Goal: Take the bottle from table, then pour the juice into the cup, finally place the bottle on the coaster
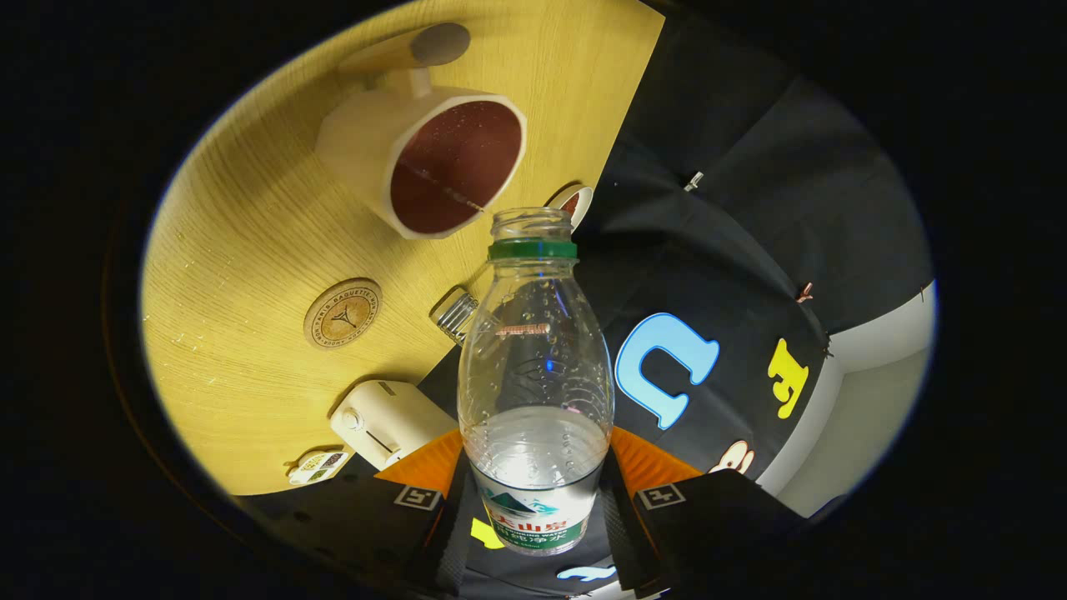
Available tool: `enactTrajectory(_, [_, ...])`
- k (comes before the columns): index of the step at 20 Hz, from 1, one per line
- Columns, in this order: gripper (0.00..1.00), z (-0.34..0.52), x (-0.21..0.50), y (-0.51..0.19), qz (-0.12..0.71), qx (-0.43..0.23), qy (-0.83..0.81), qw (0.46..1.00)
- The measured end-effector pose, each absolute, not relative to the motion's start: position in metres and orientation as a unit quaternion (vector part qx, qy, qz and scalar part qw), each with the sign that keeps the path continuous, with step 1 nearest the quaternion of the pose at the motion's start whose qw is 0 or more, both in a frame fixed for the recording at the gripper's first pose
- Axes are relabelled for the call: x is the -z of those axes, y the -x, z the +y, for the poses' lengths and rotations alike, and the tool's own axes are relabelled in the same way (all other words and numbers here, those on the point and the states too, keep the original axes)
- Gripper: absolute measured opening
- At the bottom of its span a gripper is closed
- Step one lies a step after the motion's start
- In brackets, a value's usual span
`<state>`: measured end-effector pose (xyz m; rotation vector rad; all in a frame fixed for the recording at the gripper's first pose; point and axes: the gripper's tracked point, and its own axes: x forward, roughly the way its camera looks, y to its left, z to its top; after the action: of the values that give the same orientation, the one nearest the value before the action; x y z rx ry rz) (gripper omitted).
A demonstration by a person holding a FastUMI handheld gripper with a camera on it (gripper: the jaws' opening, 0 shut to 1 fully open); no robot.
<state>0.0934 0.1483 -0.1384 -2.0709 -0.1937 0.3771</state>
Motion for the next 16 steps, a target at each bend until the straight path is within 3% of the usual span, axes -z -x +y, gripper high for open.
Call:
enactTrajectory(8, [0.7, 0.141, 0.151, -0.087, -0.052, -0.165, 0.805, 0.567])
enactTrajectory(16, [0.7, 0.135, 0.189, -0.071, 0.051, -0.197, 0.636, 0.745])
